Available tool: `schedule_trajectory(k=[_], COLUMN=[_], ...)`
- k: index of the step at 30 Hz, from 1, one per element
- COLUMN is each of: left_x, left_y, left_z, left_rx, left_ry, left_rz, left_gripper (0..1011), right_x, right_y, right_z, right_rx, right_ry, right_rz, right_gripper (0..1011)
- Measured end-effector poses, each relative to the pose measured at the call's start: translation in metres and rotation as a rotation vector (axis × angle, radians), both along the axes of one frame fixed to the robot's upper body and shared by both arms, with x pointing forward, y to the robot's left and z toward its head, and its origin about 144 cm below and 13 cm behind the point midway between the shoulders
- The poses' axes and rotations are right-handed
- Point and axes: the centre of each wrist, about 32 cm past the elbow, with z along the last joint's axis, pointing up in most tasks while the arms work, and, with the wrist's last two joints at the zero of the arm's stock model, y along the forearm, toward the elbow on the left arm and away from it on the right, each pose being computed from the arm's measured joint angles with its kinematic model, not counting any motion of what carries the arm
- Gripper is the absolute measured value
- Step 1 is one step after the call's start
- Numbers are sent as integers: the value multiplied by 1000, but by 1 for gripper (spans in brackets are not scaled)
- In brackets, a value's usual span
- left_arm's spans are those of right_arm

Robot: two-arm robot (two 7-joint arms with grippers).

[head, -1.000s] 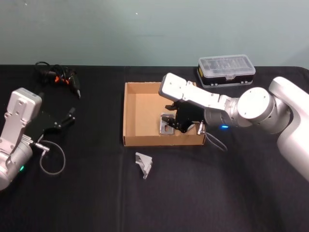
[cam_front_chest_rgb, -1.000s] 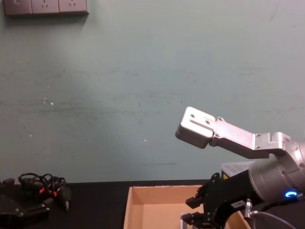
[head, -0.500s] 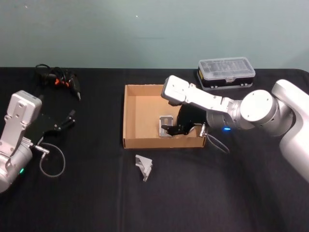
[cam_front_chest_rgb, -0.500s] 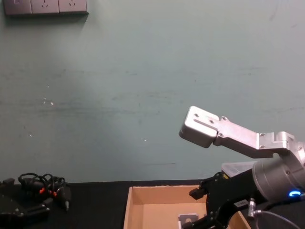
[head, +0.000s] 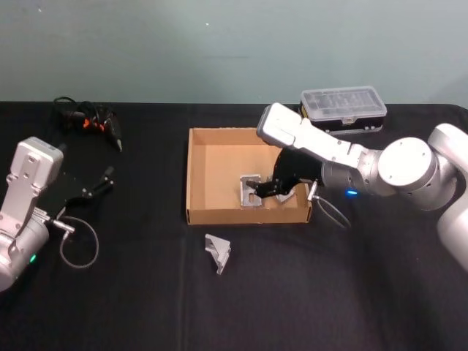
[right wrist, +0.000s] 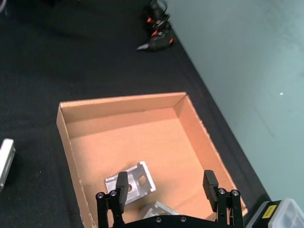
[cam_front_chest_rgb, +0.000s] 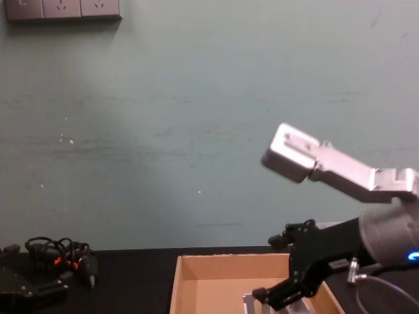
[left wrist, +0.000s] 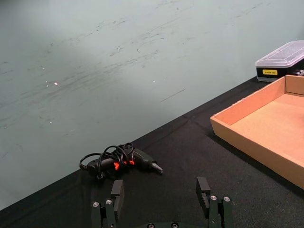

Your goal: Use one hand to pick up the angle iron from the table and place it into the box.

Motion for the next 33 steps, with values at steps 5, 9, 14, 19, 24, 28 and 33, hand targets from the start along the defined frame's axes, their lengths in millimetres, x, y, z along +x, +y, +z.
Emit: schedule_trajectory(k=[5, 9, 14, 19, 24, 28, 33], left_x=[0, 0, 0, 0, 0, 0, 0], left_y=[0, 0, 0, 0, 0, 0, 0], left_z=[0, 0, 0, 0, 0, 0, 0], left_rx=[0, 0, 0, 0, 0, 0, 0], left_ry=[0, 0, 0, 0, 0, 0, 0], left_rz=[0, 0, 0, 0, 0, 0, 0], left_gripper=[1000, 1000, 1000, 1000, 1000, 1000, 1000], right_x=[-12, -23, -43, -61, -76, -87, -93], right_y=[-7, -11, -16, -17, -17, -13, -10], right_z=[5, 6, 4, 0, -6, -15, -23], right_rx=[52, 73, 102, 121, 136, 149, 173], right_ry=[-30, -44, -43, -26, 1, 34, 73], right_rz=[-10, -3, 15, 45, 77, 107, 127], right_gripper=[1000, 1000, 1000, 1000, 1000, 1000, 1000])
